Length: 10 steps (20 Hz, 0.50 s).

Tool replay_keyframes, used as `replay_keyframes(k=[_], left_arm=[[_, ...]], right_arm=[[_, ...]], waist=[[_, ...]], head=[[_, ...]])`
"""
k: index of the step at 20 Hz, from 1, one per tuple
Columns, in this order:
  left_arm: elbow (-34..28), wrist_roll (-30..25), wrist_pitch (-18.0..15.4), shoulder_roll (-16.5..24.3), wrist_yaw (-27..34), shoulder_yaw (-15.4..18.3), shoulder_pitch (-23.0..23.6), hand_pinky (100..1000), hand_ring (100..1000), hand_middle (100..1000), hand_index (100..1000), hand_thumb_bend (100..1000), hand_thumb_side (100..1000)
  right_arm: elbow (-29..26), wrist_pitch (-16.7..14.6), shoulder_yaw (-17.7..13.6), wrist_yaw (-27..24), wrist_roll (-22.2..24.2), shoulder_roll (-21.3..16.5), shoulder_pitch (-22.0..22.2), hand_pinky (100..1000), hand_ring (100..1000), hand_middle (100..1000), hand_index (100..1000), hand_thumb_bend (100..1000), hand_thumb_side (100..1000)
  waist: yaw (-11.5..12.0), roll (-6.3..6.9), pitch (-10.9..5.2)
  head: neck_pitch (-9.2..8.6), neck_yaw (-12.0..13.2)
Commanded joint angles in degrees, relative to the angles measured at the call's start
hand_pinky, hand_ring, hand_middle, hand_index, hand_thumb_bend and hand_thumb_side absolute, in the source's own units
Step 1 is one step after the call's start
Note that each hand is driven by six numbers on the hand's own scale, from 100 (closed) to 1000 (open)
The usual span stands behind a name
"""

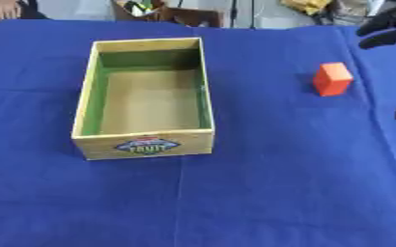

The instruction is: Pick up objects on the table and place them in the box.

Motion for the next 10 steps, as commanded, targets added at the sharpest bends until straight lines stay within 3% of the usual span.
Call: replay_keyframes(k=[1, 10], left_arm=[[-1.1, -0.3, 0.0, 1.1, 0.3, -0.5, -0.1, 261, 386, 442, 643, 100, 967], [-1.1, -0.9, 0.0, 0.6, 0.0, -0.7, -0.4, 260, 386, 443, 643, 100, 973]], right_arm=[[2.7, -1.5, 0.4, 0.8, 2.2, -0.5, -2.0, 840, 924, 918, 1000, 532, 812], [14.3, -0.5, 1.8, 0.2, 4.2, 4.2, -9.7, 847, 929, 901, 1000, 516, 848]], waist=[[0.1, 0.02, -0.73], [1.0, -0.22, 0.80]], head=[[-0.70, -0.3], [-2.64, -1.6]])
